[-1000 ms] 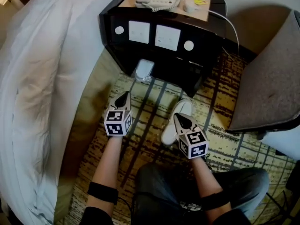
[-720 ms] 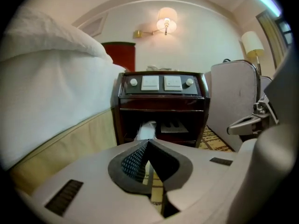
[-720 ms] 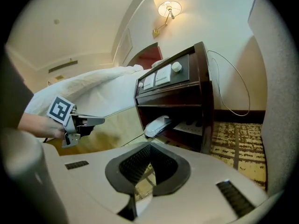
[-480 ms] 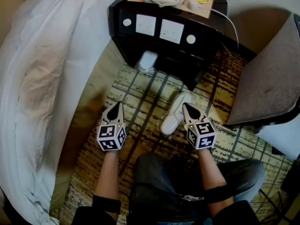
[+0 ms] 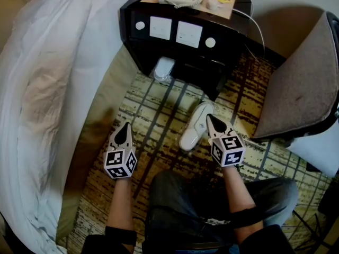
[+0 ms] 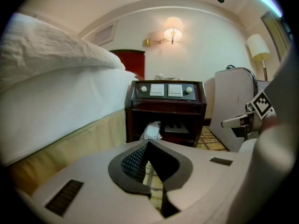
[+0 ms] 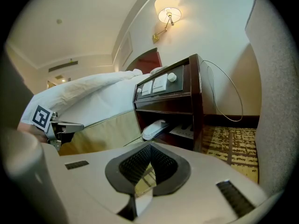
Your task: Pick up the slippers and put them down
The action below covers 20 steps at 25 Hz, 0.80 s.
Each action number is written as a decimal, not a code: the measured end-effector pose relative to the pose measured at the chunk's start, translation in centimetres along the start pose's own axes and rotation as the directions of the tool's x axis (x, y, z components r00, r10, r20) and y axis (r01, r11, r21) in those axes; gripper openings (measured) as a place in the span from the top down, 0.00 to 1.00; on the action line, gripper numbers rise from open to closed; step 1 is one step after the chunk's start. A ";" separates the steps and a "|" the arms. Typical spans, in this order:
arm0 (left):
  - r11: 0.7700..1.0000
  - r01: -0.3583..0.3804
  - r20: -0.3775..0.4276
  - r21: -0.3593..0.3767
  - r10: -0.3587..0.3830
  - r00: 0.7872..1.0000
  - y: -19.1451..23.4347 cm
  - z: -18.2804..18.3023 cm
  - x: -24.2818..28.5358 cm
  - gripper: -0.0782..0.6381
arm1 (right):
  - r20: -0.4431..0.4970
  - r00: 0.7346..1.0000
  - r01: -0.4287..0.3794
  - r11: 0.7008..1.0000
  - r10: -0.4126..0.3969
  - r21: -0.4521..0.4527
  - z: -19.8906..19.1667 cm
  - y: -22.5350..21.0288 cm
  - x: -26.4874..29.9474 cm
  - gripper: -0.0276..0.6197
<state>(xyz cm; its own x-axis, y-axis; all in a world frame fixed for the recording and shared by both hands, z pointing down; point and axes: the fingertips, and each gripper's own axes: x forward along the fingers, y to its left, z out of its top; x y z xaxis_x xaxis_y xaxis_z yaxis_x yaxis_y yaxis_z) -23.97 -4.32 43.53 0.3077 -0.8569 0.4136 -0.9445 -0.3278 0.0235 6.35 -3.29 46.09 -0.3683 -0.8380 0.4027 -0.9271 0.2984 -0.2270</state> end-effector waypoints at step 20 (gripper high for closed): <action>0.913 0.404 -0.368 0.059 -0.357 0.859 -16.5 -10.8 8.1 0.39 | -0.016 0.999 0.051 0.998 -0.051 0.022 -1.7 -2.0 -0.6 0.96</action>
<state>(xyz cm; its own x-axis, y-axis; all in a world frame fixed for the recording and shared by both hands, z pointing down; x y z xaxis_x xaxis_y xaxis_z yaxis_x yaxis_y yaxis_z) -7.14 -1.54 56.28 0.5585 -0.4725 0.6818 -0.7308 -0.6691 0.1350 8.32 -2.58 47.81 -0.3216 -0.8445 0.4283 -0.9430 0.2450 -0.2251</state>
